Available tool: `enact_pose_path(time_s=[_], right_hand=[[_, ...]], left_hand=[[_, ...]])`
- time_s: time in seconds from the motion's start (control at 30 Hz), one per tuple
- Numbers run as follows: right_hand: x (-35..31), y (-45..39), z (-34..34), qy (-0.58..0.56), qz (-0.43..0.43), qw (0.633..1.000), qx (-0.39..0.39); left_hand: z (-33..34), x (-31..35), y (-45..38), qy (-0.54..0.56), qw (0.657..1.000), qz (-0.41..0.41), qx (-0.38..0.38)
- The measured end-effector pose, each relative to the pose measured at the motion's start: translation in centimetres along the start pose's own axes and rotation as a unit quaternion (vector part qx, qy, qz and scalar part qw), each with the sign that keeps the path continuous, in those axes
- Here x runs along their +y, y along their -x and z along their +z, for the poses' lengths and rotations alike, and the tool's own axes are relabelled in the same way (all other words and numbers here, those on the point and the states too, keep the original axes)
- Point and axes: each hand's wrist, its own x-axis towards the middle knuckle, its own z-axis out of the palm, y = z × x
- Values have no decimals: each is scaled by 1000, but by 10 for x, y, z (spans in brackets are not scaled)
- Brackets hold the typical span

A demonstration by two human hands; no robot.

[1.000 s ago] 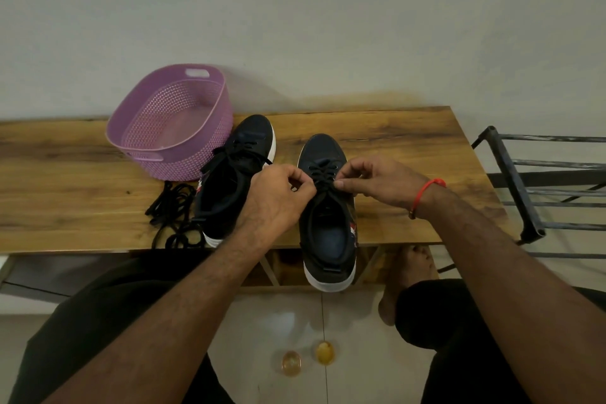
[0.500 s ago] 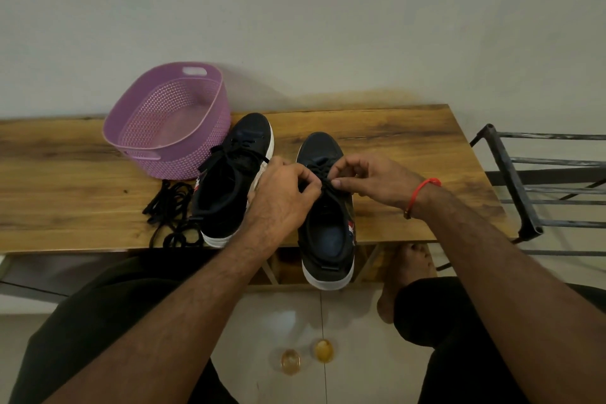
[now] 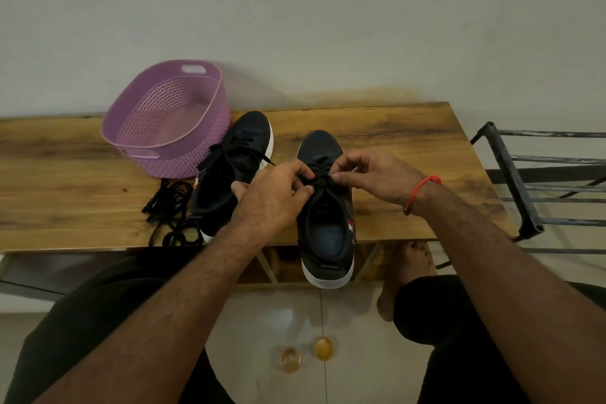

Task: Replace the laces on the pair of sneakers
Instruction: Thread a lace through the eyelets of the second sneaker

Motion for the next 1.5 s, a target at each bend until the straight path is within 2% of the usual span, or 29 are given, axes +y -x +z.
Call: enact_pose_path(time_s=[0.17,0.27,0.5,0.63,0.77,1.03,1.2,1.4,1.5], right_hand=[[-2,4,-3,5,16,1000,23],[-3,4,-4,-3,37,999,36],[-1,3,-3,21,90,992,83],[0,2,-3,46,113,986,110],[0,1,-2,67,116,986,103],[5,0,-4,80,136,982,106],[8,-1,-3,84,140,982,98],[8,-2,-3,94,137,982,93],[10,-3,-2,96,133,982,91]], left_hand=[[-8,-6,4,-42,996,-25,-70],[-9,-4,5,16,992,-48,-112],[-3,-4,3,85,985,-123,-83],[12,-6,0,248,934,-227,-121],[29,-8,-6,370,894,-254,-1],[31,0,-1,609,738,-259,130],[27,4,5,612,730,-236,190],[14,5,11,674,677,-176,238],[9,2,12,691,668,-150,233]])
